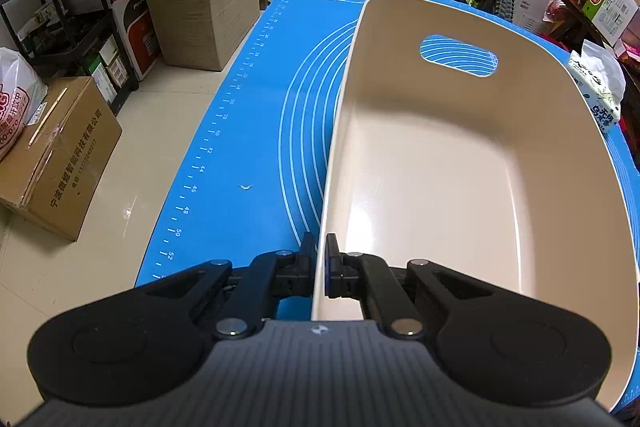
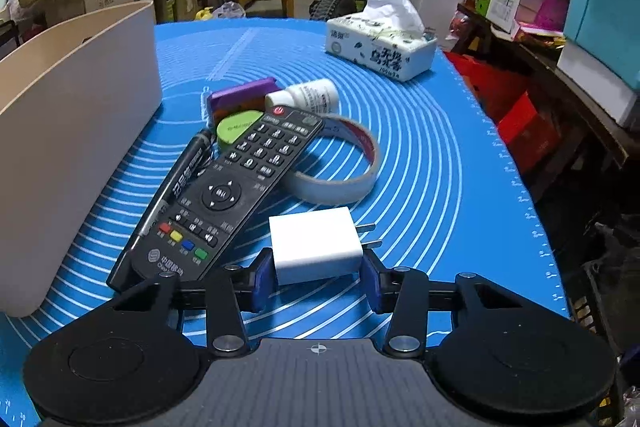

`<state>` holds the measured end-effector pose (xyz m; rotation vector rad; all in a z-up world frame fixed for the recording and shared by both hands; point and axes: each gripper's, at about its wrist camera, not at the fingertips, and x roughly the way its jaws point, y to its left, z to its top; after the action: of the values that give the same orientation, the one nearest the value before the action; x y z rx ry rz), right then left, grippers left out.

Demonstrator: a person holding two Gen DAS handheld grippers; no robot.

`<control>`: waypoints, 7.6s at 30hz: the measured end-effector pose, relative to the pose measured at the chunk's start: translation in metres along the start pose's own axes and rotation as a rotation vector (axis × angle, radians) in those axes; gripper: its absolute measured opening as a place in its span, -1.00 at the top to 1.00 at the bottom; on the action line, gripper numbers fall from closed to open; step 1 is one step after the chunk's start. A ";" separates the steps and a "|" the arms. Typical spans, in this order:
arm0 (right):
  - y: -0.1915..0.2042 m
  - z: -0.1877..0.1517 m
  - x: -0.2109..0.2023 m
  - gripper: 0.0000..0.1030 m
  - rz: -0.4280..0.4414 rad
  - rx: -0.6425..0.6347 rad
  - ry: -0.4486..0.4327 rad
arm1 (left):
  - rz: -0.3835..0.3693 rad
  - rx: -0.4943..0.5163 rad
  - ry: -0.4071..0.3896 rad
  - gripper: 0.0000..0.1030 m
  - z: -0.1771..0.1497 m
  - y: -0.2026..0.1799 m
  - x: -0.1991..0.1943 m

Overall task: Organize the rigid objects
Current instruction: 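Close the right gripper on the white USB charger, then carry the charger into the basket with the right gripper and release, then lower the right gripper onto the black TV remote and grasp it, then carry the remote into the basket with the right gripper and release, then lower the right gripper onto the black marker and grasp it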

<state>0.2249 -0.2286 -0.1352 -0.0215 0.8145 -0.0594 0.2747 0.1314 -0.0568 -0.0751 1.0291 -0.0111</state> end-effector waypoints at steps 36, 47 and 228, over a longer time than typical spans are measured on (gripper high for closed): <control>0.169 0.119 -0.037 0.00 0.269 -0.332 -0.237 | 0.005 0.019 0.012 0.90 0.001 -0.002 0.000; 0.231 0.103 -0.011 0.00 0.275 -0.582 -0.004 | -0.001 0.015 0.013 0.90 0.001 -0.002 0.000; 0.069 0.080 -0.021 -0.96 0.109 -0.005 -0.148 | 0.026 0.041 0.037 0.79 0.000 -0.001 0.004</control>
<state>0.2722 -0.1590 -0.0682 0.0136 0.6668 0.0462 0.2764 0.1300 -0.0602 -0.0240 1.0667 -0.0097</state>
